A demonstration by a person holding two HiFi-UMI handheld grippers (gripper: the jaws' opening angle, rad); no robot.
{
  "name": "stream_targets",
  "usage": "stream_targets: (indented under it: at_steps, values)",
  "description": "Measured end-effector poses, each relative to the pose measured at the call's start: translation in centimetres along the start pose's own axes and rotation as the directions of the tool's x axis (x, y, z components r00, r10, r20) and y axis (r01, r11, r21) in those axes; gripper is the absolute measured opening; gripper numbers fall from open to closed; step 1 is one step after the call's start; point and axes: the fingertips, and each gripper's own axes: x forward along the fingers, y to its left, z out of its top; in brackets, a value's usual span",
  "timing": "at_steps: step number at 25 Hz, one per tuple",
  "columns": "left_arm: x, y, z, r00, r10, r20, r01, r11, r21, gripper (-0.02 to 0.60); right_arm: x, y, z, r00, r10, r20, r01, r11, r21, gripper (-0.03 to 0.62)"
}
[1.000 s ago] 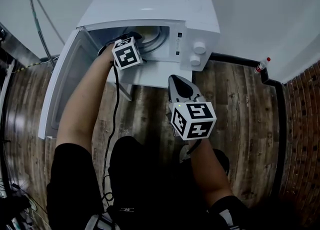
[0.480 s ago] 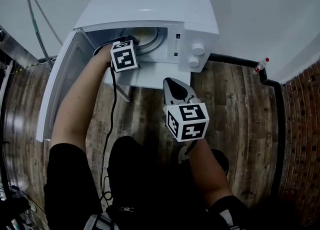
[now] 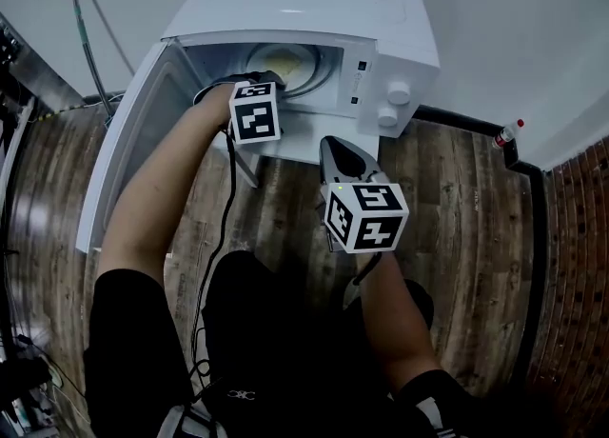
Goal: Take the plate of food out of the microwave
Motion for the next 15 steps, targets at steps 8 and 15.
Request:
stream_targets:
  at_steps: [8,15]
  values:
    - [-1.6,0.9,-0.2,0.995,0.098,-0.004,-0.098,0.995,0.008,0.156,0.8,0.5,0.1,1.0,0.015,-0.004,-0.015,0.999,0.036,0.012]
    - [-1.7,0.8,-0.4,0.983,0.172,-0.061,-0.168,0.983,0.068,0.114,2.1,0.8,0.0,0.999,0.046,-0.004,-0.045,0.994,0.097,0.012]
